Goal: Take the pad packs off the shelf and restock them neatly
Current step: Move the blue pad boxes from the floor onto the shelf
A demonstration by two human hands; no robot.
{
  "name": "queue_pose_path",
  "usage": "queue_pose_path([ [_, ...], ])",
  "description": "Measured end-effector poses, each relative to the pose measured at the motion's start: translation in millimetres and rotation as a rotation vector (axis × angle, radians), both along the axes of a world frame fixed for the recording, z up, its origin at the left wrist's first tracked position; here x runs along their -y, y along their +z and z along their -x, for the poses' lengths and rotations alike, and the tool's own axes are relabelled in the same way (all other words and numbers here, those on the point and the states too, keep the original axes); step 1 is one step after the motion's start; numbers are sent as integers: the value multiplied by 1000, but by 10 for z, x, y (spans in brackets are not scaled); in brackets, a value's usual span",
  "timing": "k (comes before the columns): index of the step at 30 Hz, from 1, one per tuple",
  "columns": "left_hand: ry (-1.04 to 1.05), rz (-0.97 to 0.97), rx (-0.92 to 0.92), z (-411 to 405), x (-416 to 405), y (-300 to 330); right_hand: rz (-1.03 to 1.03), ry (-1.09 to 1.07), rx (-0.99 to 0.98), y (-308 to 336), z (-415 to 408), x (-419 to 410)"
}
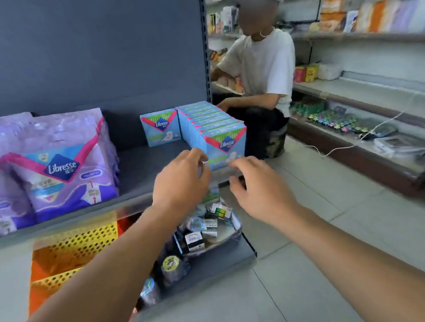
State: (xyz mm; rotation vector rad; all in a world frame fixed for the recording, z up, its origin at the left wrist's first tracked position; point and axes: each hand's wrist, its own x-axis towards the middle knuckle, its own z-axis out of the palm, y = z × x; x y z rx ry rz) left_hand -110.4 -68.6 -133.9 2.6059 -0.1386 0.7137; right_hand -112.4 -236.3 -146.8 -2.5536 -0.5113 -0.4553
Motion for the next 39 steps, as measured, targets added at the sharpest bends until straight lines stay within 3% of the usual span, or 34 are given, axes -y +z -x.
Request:
queue_pose_path([
  [8, -433, -122, -128, 953, 1687, -268, 129, -295, -89, -190, 1426, 1638],
  [16, -713, -166, -337, 1573, 3169, -688, -38, -678, -292, -681, 2557, 3037],
  [26, -891, -253, -647, 1723, 4605, -2034, -320, -984, -605, -2055, 3192, 4246],
  [32, -925, -251, -904, 1739, 5257, -3160, -447, -1105, -765, -3211, 3301, 4688],
  [39, -904, -84, -1255, 2042, 5813, -4419, -610, -1393, -840, -4254, 3510, 5159],
])
